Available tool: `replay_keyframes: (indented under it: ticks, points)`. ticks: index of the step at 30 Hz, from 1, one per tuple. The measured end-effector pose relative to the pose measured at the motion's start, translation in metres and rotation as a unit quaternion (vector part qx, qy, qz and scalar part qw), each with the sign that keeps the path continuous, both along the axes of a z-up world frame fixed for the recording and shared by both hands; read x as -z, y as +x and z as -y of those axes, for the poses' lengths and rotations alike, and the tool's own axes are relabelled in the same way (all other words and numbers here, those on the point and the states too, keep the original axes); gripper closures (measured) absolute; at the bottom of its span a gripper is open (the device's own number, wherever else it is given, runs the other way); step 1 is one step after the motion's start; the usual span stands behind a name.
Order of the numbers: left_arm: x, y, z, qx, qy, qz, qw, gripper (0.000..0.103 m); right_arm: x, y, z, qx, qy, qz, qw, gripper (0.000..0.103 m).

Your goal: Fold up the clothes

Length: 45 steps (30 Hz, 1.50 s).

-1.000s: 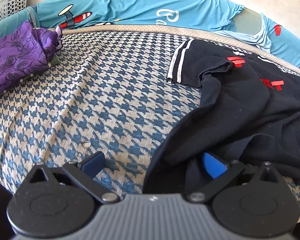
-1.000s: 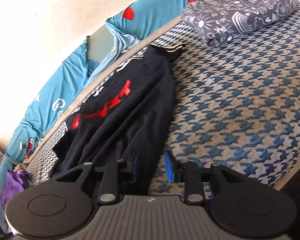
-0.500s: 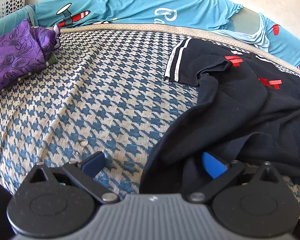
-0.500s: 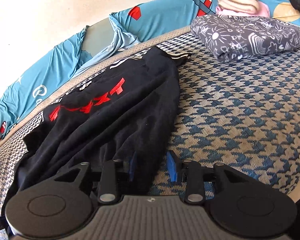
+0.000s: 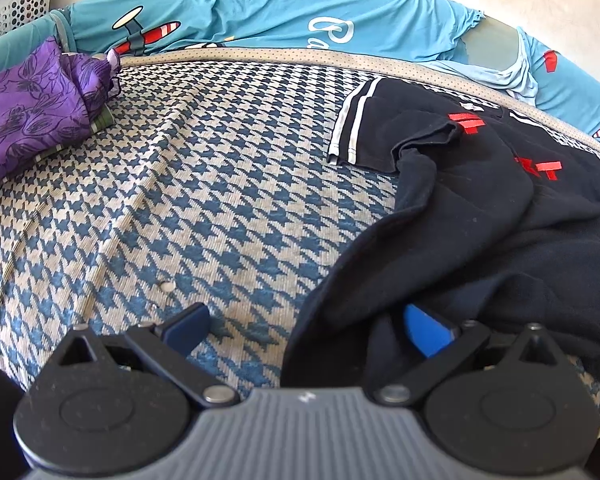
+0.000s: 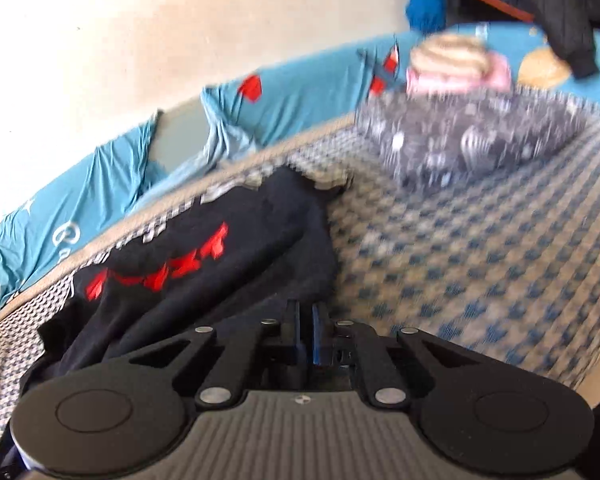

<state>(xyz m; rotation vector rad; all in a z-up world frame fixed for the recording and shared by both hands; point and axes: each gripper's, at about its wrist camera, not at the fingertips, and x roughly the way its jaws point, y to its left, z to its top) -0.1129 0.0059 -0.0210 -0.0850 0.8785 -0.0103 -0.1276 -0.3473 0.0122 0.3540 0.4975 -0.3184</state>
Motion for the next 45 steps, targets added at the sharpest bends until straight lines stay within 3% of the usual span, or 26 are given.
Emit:
replay_keyframes:
  ticks: [4,8,12,17,22,30,36,39,45]
  points:
    - [0.000,-0.001,0.003,0.016,-0.004,0.001,0.9999,0.000,-0.005,-0.002,0.010,0.061,-0.051,-0.016,0.997,0.096]
    - [0.001,-0.003,0.009,0.031,0.005,0.003,0.9995,0.000,0.008,0.004,0.028,0.111,-0.036,-0.063,0.991,0.096]
    - [0.001,-0.003,0.008,0.029,0.003,0.003,0.9996,0.000,0.000,-0.011,0.034,0.146,-0.054,-0.030,0.987,0.095]
    - [0.000,-0.003,0.006,0.027,0.003,0.006,0.9996,0.000,-0.007,-0.016,0.022,0.041,-0.016,-0.027,0.999,0.095]
    - [0.001,-0.002,0.004,0.023,0.001,0.004,0.9997,0.000,-0.005,-0.019,-0.011,-0.074,-0.004,-0.042,0.996,0.094]
    - [0.003,0.003,0.005,0.015,0.013,0.002,0.9998,0.000,0.000,-0.042,-0.050,-0.210,0.023,-0.047,0.976,0.094]
    - [0.004,0.005,0.006,0.012,0.014,0.003,0.9998,0.000,0.001,-0.057,-0.082,-0.326,0.016,-0.052,0.944,0.094]
    - [0.001,0.004,0.005,0.009,0.010,0.005,0.9999,0.000,0.006,-0.055,-0.098,-0.347,-0.010,-0.063,0.936,0.094]
    - [-0.007,-0.001,0.007,0.020,0.002,0.025,0.9995,0.000,0.013,-0.038,-0.118,-0.345,-0.068,-0.070,0.934,0.094]
